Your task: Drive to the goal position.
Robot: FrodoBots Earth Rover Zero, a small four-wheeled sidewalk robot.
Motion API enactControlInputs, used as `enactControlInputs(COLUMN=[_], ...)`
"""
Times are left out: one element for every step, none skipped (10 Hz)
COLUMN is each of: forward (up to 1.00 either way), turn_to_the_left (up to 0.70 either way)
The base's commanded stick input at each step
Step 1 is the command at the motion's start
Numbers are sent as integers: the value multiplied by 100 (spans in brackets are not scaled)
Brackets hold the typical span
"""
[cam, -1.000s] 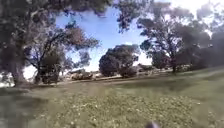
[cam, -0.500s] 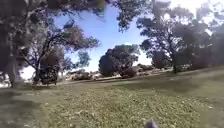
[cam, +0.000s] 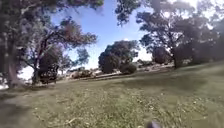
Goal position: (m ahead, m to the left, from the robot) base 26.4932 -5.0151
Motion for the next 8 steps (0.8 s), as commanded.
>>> enactControlInputs(forward=[70, 70, 70, 70, 70, 70, 70, 70], turn_to_the_left=[2, 2, 2, 2, 2, 2, 16, 33])
